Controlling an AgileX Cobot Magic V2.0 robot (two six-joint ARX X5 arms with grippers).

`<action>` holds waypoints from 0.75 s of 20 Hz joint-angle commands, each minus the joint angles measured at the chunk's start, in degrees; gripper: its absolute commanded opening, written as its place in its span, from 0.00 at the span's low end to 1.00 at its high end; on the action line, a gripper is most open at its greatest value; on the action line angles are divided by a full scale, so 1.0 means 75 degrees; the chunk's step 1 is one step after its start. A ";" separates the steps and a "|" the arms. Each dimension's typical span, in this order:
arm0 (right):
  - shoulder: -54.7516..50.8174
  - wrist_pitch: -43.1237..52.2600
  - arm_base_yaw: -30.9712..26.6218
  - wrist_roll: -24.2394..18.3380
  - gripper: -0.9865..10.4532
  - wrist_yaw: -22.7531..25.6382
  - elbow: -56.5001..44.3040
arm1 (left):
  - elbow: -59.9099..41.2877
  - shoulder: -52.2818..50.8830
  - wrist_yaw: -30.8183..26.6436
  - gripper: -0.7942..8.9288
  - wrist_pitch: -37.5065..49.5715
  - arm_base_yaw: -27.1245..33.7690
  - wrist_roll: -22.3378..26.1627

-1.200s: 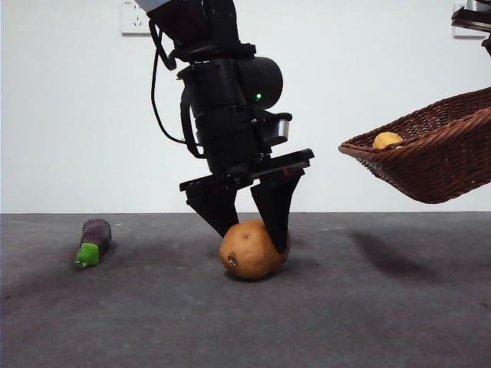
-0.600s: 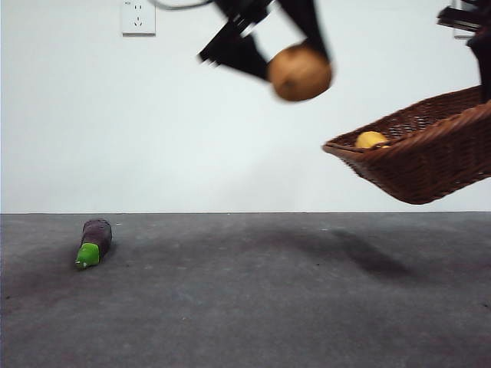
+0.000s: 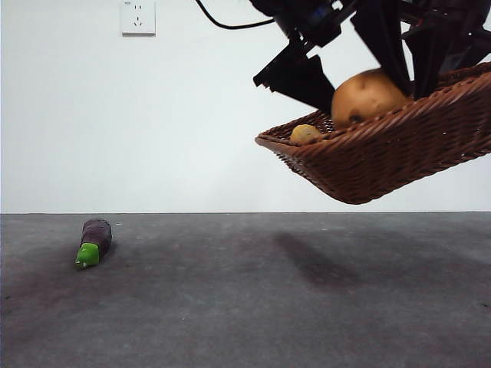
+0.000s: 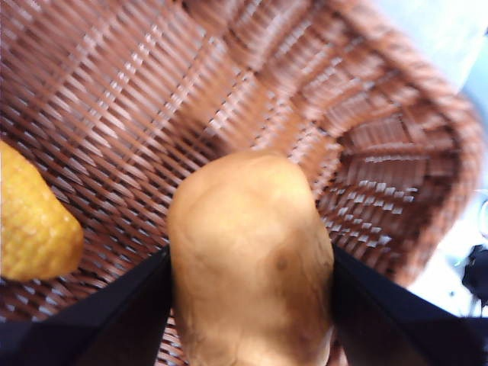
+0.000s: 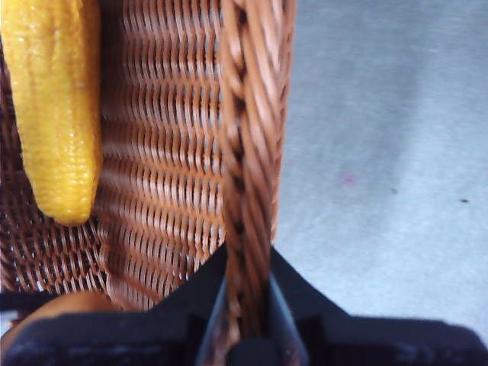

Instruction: Help me put the vegetables on the table into the basket

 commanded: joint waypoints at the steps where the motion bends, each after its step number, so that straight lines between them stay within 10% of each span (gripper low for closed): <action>1: -0.0061 0.0079 0.0073 0.0146 0.08 -0.0090 -0.0012 | -0.0041 0.0093 -0.0082 0.46 0.0061 -0.0064 -0.0079; 7: -0.0061 -0.0029 0.0070 0.0230 0.08 0.0143 -0.0012 | -0.0041 0.0087 -0.0944 0.58 0.0050 -0.0015 0.0399; 15: -0.0061 -0.0076 0.0055 0.0224 0.08 0.0510 -0.0017 | -0.0041 -0.1040 -0.1209 0.58 -0.0921 0.2291 0.0597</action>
